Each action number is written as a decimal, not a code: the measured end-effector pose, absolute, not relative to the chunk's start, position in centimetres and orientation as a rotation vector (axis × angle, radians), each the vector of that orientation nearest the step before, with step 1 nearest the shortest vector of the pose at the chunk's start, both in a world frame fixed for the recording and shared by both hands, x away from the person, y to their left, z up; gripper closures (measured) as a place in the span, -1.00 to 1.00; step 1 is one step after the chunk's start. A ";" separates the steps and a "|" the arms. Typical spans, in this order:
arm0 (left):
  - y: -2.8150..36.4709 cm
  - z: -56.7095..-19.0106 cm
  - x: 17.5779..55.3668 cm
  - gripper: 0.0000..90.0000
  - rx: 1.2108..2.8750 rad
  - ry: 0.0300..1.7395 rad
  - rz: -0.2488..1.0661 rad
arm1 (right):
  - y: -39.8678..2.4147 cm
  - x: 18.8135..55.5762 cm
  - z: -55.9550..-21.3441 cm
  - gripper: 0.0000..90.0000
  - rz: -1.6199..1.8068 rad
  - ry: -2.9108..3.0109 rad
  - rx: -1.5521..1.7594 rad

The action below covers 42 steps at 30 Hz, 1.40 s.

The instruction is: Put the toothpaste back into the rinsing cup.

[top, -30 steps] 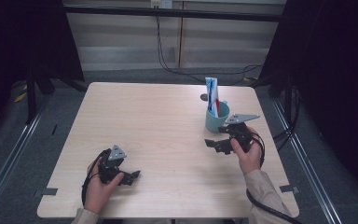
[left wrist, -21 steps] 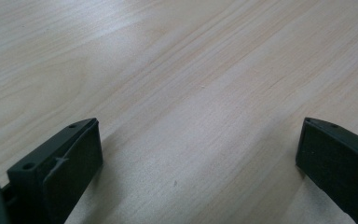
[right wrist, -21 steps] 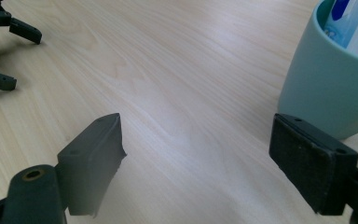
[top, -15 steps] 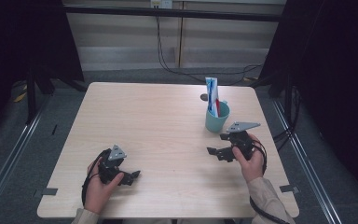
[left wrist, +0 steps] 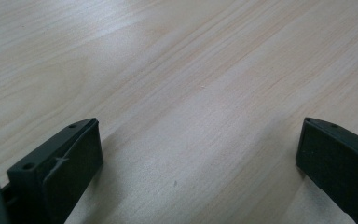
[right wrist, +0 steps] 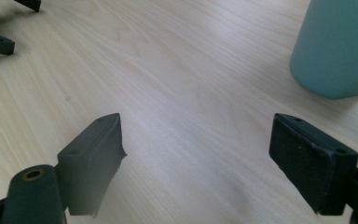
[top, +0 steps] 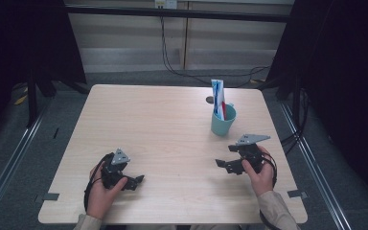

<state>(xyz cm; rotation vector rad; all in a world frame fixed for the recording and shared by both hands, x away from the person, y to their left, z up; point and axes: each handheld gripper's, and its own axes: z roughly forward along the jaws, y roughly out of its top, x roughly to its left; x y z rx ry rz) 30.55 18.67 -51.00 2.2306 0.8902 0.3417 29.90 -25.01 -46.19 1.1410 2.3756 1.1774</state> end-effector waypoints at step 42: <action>18.6 -51.0 30.5 -1.00 2.224 0.896 0.337 | -26.8 27.8 -50.7 -0.64 1.025 2.433 1.127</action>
